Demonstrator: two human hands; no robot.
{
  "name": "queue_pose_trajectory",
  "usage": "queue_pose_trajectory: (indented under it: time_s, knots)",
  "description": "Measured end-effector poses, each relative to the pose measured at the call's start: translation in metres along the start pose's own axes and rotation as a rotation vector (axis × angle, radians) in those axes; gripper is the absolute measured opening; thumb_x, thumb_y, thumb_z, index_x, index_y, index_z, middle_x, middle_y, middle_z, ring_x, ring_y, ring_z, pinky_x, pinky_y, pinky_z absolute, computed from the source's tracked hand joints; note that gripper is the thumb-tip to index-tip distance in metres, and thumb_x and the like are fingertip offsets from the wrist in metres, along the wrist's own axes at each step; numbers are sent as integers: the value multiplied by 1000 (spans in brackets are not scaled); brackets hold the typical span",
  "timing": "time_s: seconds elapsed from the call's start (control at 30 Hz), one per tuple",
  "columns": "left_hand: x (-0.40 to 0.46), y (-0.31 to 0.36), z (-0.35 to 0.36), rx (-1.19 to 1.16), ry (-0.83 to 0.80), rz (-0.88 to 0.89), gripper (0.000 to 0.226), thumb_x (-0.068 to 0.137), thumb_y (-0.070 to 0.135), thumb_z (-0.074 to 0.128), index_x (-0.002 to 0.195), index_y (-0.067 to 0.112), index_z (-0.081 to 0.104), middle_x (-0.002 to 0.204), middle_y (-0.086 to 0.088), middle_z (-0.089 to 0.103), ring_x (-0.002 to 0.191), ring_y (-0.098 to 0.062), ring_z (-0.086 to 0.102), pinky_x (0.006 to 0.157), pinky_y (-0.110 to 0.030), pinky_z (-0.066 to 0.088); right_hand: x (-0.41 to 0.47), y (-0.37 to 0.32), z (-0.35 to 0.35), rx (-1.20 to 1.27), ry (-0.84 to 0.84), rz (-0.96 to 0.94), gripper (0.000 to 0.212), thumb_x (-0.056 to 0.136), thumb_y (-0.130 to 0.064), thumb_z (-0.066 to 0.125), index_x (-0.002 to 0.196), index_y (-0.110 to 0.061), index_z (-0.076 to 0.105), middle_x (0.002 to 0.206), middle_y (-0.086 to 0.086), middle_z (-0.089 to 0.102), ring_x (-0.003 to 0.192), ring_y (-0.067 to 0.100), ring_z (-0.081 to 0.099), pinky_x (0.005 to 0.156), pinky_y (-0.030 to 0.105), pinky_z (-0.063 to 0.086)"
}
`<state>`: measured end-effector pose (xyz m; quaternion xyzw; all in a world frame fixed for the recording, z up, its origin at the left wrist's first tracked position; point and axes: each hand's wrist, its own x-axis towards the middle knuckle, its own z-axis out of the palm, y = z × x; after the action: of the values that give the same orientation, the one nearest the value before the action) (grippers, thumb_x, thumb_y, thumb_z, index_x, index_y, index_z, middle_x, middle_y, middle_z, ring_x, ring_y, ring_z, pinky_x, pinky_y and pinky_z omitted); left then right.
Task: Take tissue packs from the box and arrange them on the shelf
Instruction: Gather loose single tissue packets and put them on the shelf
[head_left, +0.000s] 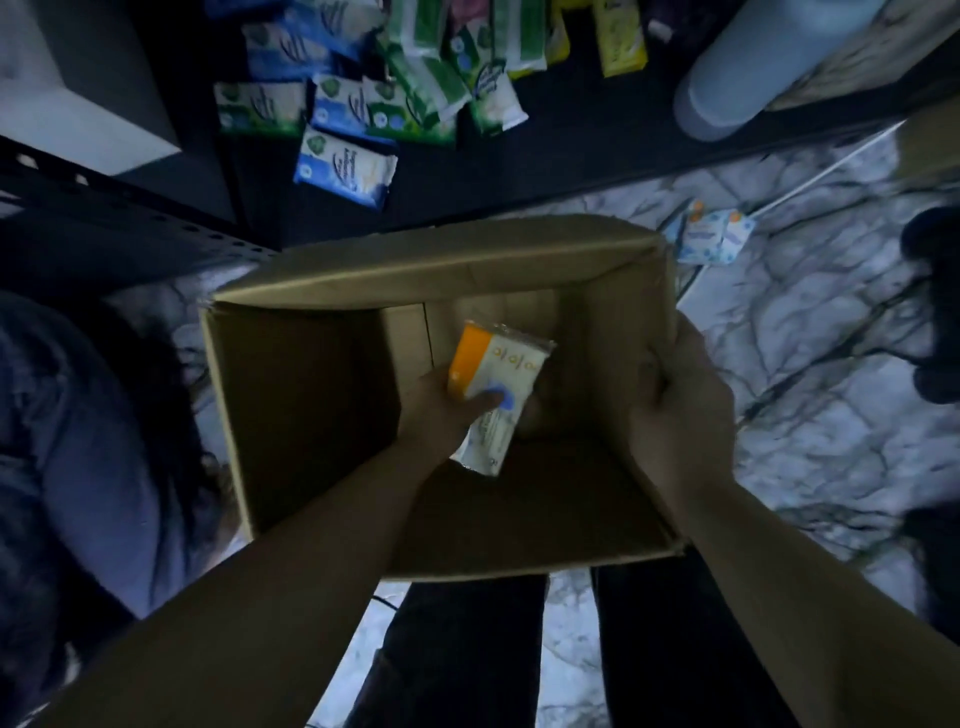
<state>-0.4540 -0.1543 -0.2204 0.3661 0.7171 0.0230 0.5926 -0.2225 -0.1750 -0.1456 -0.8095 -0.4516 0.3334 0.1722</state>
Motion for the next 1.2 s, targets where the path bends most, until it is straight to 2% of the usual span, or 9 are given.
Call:
queue_pose_trajectory:
  time_s: [0.17,0.33,0.43,0.53,0.63,0.77,0.87,0.97,1.2]
  knots:
    - [-58,23,-31,-94,63,55,42,80,36,88,116,21,74,110,6,78,96,-11,75,83,-34,62,-4,-10,-10,-8,-92,56,51,108,-23,43,158,-29,34,129,7,67,114,32,63,86,32,41]
    - [-124,64,-60,-123,88,92,39,79,35,90,110,20,74,105,6,79,92,-9,75,79,-31,62,-12,-32,-34,-114,-206,74,63,104,-21,43,164,-23,22,157,10,44,141,33,43,114,48,40]
    - [-165,93,-80,-103,75,131,40,77,36,91,109,20,74,101,7,79,91,-7,74,79,-30,61,-24,-70,-60,-138,-195,-40,53,108,-32,42,157,-14,39,156,15,45,141,36,42,115,44,38]
    - [-211,129,-102,-97,77,175,37,77,35,91,108,20,75,98,9,79,88,-5,74,74,-26,58,-43,-129,-102,-45,-191,-72,42,110,-36,39,134,-10,62,138,17,61,125,35,56,102,33,39]
    - [-262,171,-127,-119,98,221,35,79,37,89,107,22,76,96,12,79,85,0,74,67,-20,55,-68,-193,-153,128,-184,-70,40,111,-40,37,115,-16,68,109,6,71,105,26,64,94,36,46]
    - [-331,223,-166,-121,151,332,27,79,31,90,98,24,73,82,19,75,72,11,69,55,-8,47,-100,-268,-221,332,-220,-121,32,104,-53,47,118,-33,67,104,-12,74,100,7,69,93,39,56]
    - [-382,253,-196,-104,125,399,26,77,30,91,97,22,76,84,14,78,76,3,73,61,-14,50,-121,-322,-267,391,-299,-191,28,98,-47,64,122,-31,65,100,-8,76,92,8,73,81,36,62]
    - [-432,275,-229,-52,120,461,25,77,30,91,96,25,75,89,11,80,80,-4,75,71,-29,57,-146,-371,-299,458,-346,-241,12,97,-28,70,103,-18,70,93,5,77,83,21,76,69,36,64]
    - [-536,318,-306,145,418,712,84,61,55,93,126,32,45,116,19,60,99,3,63,77,-21,51,-190,-467,-348,691,-361,-294,14,97,-14,70,101,-1,65,91,17,76,81,25,77,68,36,64]
